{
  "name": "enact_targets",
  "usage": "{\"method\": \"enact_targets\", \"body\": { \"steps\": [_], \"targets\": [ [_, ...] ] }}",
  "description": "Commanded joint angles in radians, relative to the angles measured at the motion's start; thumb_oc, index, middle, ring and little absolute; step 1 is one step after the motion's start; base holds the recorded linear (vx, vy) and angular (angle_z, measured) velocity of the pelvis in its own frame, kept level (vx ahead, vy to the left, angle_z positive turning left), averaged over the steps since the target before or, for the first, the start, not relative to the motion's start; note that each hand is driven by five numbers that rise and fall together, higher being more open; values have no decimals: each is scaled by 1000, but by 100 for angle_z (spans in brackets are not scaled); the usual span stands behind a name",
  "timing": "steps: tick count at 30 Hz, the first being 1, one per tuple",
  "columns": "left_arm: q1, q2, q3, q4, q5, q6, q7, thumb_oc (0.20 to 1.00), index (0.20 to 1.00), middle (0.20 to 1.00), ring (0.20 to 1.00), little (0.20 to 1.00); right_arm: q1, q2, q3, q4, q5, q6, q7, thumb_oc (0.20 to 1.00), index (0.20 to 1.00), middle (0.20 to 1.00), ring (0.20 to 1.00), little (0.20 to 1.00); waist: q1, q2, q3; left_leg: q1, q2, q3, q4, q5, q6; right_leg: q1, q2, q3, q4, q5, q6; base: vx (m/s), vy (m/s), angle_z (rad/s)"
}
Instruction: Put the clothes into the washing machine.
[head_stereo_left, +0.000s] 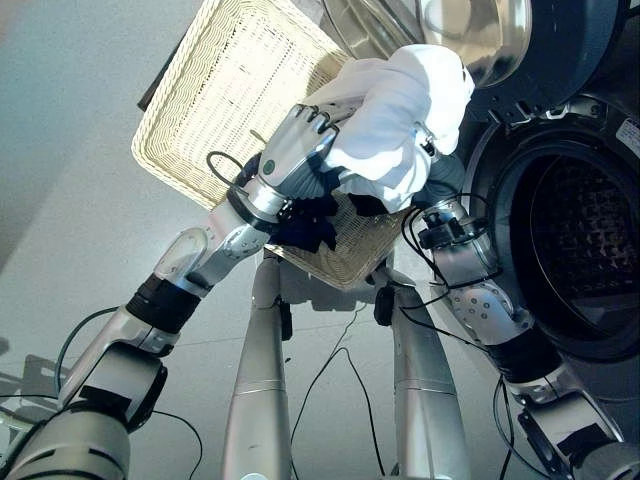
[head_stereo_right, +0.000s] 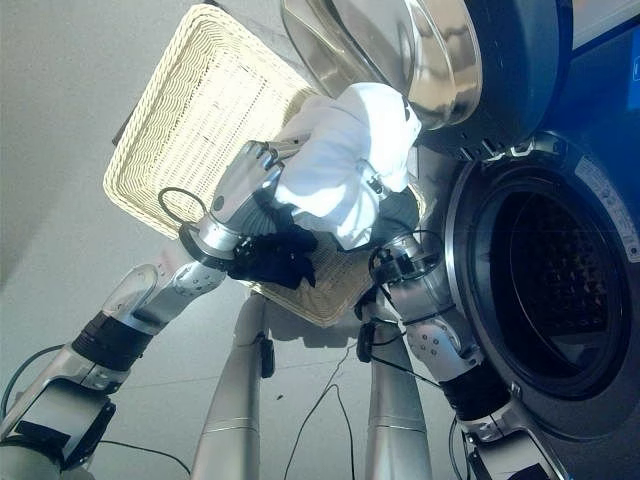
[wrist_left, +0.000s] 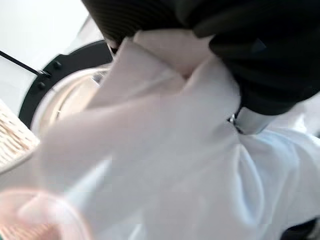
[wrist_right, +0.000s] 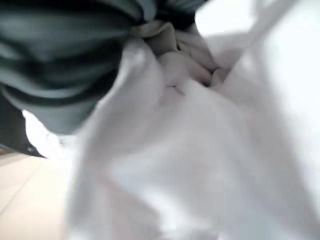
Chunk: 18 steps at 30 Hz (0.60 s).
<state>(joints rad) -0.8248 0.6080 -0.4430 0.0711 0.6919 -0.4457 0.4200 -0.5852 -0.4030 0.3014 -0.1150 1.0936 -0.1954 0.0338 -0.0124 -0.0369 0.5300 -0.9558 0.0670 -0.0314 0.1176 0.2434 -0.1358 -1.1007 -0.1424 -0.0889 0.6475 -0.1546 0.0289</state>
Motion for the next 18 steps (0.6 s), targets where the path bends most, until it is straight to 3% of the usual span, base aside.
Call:
{"method": "enact_targets", "body": {
  "steps": [1, 7, 8, 9, 10, 14, 18],
  "targets": [
    [-92, -70, -96, -105, 12, -40, -22, 200, 200, 200, 200, 200, -76, 32, 80, -118, -3, -15, 53, 200, 200, 200, 200, 200, -37, 21, -10, -3, -63, 59, 119, -120, 19, 88, 46, -46, -394, 339, 135, 0, 0, 0],
    [-86, -59, -94, -83, -10, 29, -23, 200, 200, 200, 200, 200, -69, 31, 72, -103, 35, -40, 70, 200, 200, 200, 200, 200, -36, 22, -10, -4, -62, 58, 118, -120, 18, 88, 45, -46, -396, 339, 135, 0, 0, 0],
    [-83, -55, -94, -79, -16, 50, -15, 256, 256, 256, 256, 256, -67, 33, 70, -103, 44, -41, 74, 200, 200, 200, 200, 200, -36, 23, -10, -4, -61, 58, 118, -120, 18, 88, 44, -46, -396, 340, 135, 0, 0, 0],
    [-82, -54, -94, -77, -28, 66, -11, 256, 256, 256, 256, 256, -66, 33, 69, -104, 47, -41, 76, 200, 200, 200, 200, 200, -35, 23, -10, -4, -62, 58, 118, -119, 18, 88, 44, -46, -396, 340, 135, 0, 0, 0],
    [-70, -53, -90, -73, -49, 102, 2, 1000, 1000, 1000, 1000, 1000, -61, 36, 69, -105, 51, -47, 79, 200, 200, 200, 200, 200, -34, 24, -10, -3, -62, 58, 117, -119, 18, 89, 44, -46, -397, 340, 135, 0, 0, 0],
    [-37, -62, -71, -54, -176, 117, 87, 1000, 1000, 1000, 1000, 1000, -52, 47, 62, -103, 69, -53, 85, 200, 200, 200, 200, 200, -29, 25, -10, -1, -63, 54, 115, -118, 20, 92, 44, -46, -400, 341, 135, 0, 0, 0],
    [9, -107, -26, -33, -279, 53, 221, 1000, 1000, 1000, 1000, 1000, -47, 81, 55, -90, 63, -60, 91, 200, 200, 200, 200, 200, -21, 25, -10, 1, -64, 48, 107, -116, 21, 96, 40, -52, -404, 342, 135, -1, -8, 0]
  ]
}}
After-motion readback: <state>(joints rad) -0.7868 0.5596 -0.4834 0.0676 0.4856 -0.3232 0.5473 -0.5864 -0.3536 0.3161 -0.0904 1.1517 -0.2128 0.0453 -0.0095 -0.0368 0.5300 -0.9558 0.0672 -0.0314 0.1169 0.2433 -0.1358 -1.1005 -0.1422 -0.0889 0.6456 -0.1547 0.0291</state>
